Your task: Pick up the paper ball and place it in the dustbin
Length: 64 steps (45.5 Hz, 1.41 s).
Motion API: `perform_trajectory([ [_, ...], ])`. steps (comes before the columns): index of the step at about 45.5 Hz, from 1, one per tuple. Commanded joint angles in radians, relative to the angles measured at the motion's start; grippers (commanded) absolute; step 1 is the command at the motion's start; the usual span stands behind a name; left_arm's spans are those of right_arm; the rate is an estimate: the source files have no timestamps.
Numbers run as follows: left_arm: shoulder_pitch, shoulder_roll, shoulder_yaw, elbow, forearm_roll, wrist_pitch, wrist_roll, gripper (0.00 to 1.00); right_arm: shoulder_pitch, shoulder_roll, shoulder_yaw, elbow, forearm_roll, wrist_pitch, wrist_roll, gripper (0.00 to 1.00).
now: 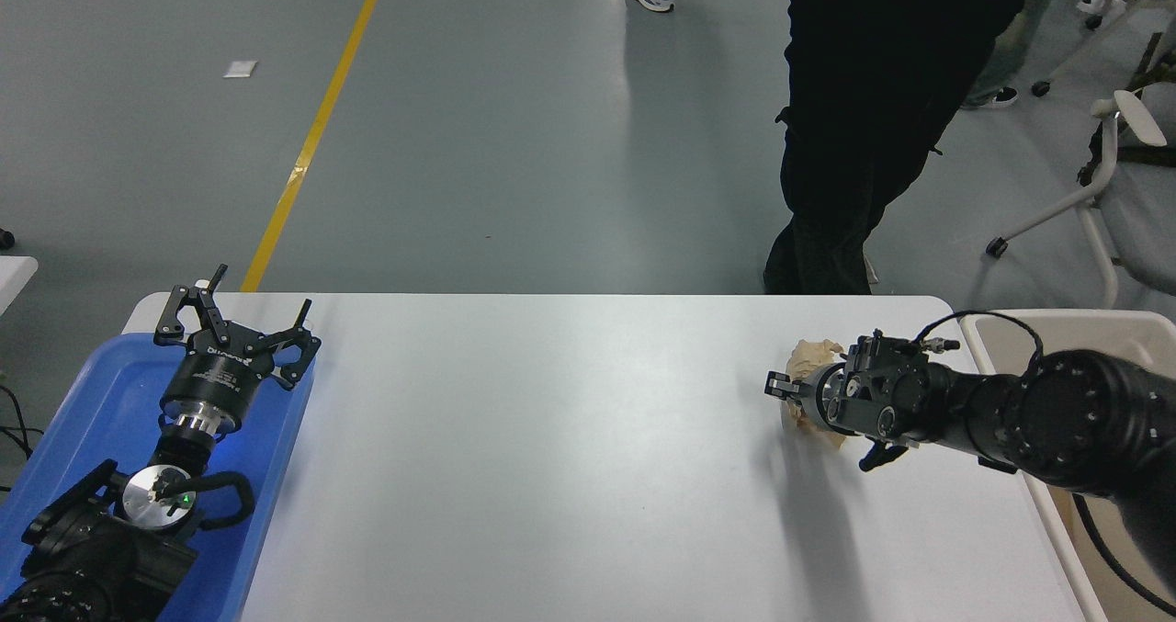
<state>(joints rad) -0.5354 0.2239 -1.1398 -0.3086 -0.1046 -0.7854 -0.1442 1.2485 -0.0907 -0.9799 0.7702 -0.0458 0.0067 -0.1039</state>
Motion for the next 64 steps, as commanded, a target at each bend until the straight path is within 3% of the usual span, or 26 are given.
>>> perform_trajectory([
  [1,0.0,0.0,0.002,0.0,0.0,0.0,0.0,0.99,0.21,-0.098,-0.043,0.296,0.001,0.006,0.003,0.0],
  [18,0.0,0.002,0.003,0.0,0.0,0.0,0.0,0.99,0.689,-0.198,-0.117,0.701,0.003,0.2,0.01,0.0],
  [38,0.0,0.002,0.003,0.0,0.0,0.0,0.0,0.99,1.063,-0.23,-0.118,0.785,0.053,0.567,0.01,0.0],
  [64,0.0,0.002,0.003,0.0,0.0,0.0,0.0,0.99,1.143,-0.236,-0.172,0.781,0.058,0.589,0.006,0.0],
])
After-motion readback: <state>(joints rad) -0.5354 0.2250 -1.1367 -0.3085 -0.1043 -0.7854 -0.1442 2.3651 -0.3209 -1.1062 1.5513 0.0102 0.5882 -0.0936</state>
